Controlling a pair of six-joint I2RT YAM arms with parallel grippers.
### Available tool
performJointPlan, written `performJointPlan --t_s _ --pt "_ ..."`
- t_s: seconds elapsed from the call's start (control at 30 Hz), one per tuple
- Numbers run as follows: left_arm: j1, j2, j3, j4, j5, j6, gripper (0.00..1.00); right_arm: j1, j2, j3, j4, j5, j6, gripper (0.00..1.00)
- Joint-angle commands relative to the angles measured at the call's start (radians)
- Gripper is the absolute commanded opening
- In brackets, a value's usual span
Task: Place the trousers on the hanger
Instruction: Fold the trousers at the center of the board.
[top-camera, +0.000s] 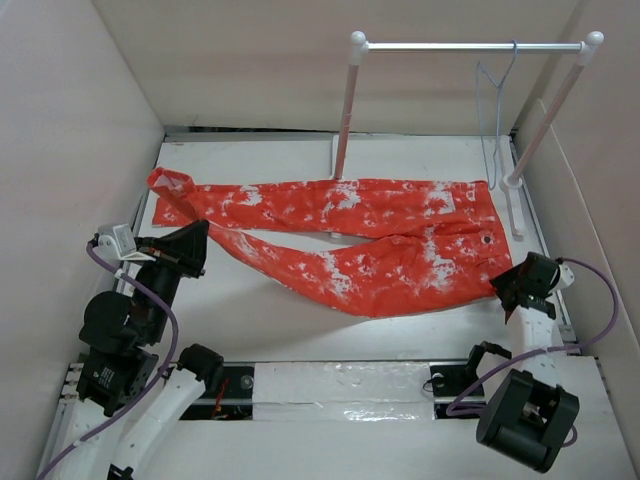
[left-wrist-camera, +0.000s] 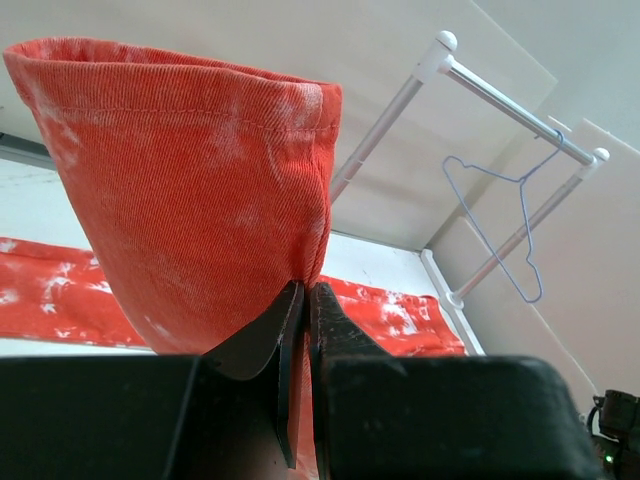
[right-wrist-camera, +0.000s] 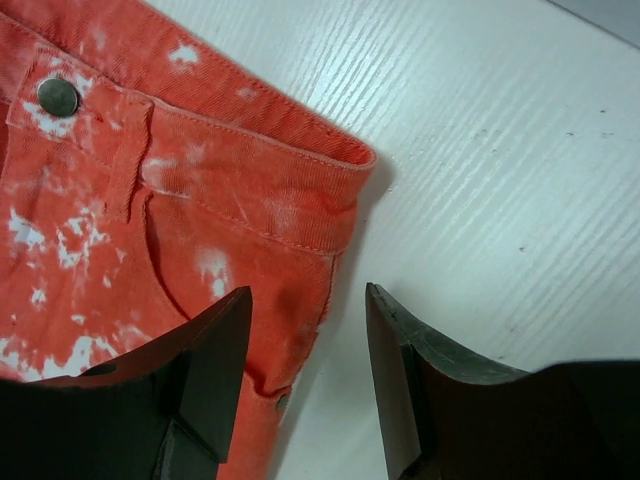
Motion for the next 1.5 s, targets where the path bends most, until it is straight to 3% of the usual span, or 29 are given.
performJointPlan --t_s 0.0,0.13,0.27,0.5,0.8,0.87,1.0,1.17,1.23,1.33,1.47 --pt "-0.007 -0.013 0.004 0.047 -0.046 0.021 0.0 -0.015 0.074 0.006 0.131 -0.08 0.005 0.54" --pt "-0.007 -0.01 0.01 0.041 -0.06 0.019 0.0 -0.015 0.22 0.074 0.151 -0.137 -0.027 0.45" --pt "0.004 -0.008 0.015 0.037 -0.071 0.019 0.0 -0.036 0.211 0.095 0.132 -0.137 -0.039 0.0" --pt "0.013 -0.018 0.028 0.033 -0.107 0.017 0.0 -0.061 -0.106 0.18 -0.111 0.092 -0.096 0.0" --pt "-0.016 -0.036 0.064 -0.016 -0.322 0.019 0.0 -0.061 -0.389 0.375 -0.384 0.124 -0.174 0.0" --pt "-0.025 -0.035 0.059 -0.022 -0.348 0.018 0.0 -0.048 -0.381 0.409 -0.416 0.092 -0.185 0.0" --pt "-0.025 0.001 0.045 -0.031 -0.415 0.008 0.0 -0.039 -0.348 0.433 -0.326 0.047 -0.265 0.01" --pt "-0.025 0.181 0.047 -0.063 -0.491 -0.07 0.0 -0.039 -0.074 0.469 -0.119 -0.003 -0.27 0.0" --pt "-0.025 0.282 0.056 -0.065 -0.587 -0.087 0.0 -0.039 0.026 0.522 -0.073 -0.003 -0.237 0.0" --pt "0.025 0.436 0.108 -0.095 -0.618 -0.15 0.0 0.025 0.211 0.613 -0.073 -0.01 -0.17 0.0" --pt "0.241 0.622 0.104 -0.043 -0.524 -0.159 0.0 0.111 0.306 0.676 0.013 0.079 -0.15 0.0"
